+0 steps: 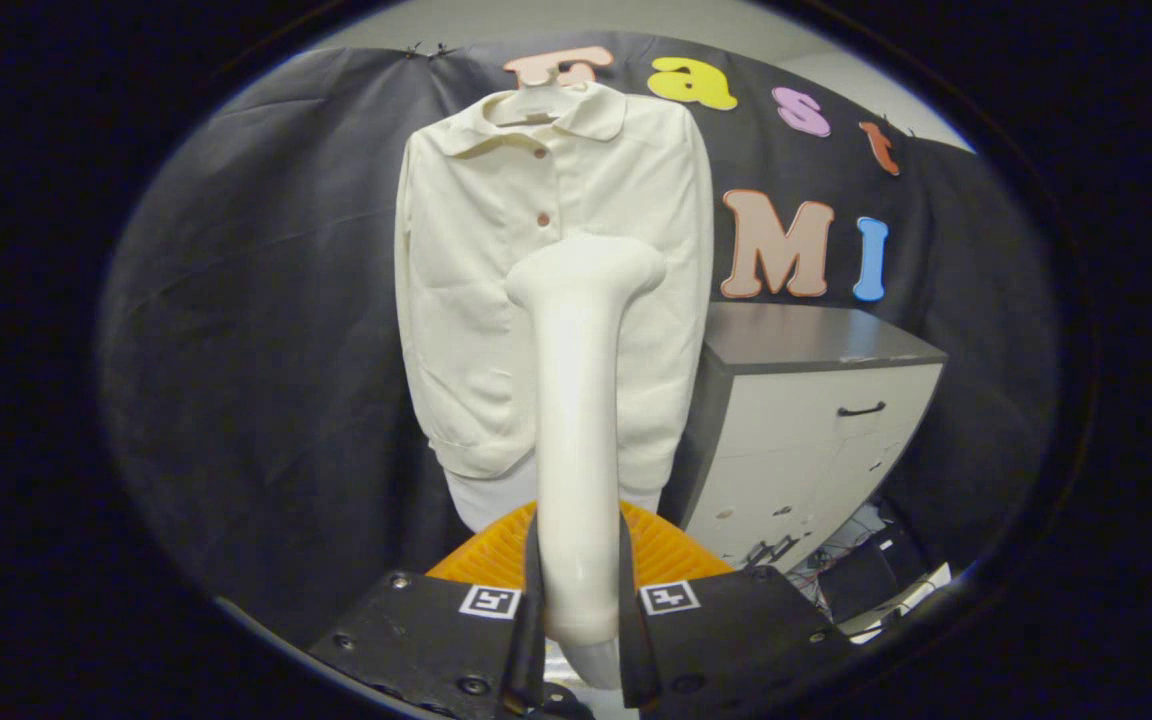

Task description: Iron the clothes twice with a garment steamer, once on the left side and once on the right side.

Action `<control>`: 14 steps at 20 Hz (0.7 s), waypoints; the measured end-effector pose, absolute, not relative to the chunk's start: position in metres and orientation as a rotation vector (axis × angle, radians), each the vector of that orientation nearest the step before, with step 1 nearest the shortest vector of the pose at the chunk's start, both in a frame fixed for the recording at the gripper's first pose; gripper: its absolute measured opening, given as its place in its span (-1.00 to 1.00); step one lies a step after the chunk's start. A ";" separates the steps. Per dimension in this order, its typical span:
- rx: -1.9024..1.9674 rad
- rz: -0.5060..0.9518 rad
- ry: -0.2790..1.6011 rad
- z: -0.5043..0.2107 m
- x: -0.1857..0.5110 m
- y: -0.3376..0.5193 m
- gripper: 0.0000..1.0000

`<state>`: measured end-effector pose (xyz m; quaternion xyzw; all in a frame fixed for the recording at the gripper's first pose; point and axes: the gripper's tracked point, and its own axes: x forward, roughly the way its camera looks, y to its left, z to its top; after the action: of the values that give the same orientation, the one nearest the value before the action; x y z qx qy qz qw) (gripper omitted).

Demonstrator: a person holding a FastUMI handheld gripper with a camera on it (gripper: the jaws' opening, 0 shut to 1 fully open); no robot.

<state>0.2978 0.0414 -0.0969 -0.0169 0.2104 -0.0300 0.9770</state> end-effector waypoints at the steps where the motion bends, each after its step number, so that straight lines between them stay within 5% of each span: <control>1: -0.044 -0.070 0.409 -0.087 0.298 0.035 -0.41; 14: 0.003 -0.033 0.258 -0.016 0.424 0.014 -0.41</control>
<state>0.4236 0.0139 -0.0161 0.0017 0.1285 -0.0166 0.9916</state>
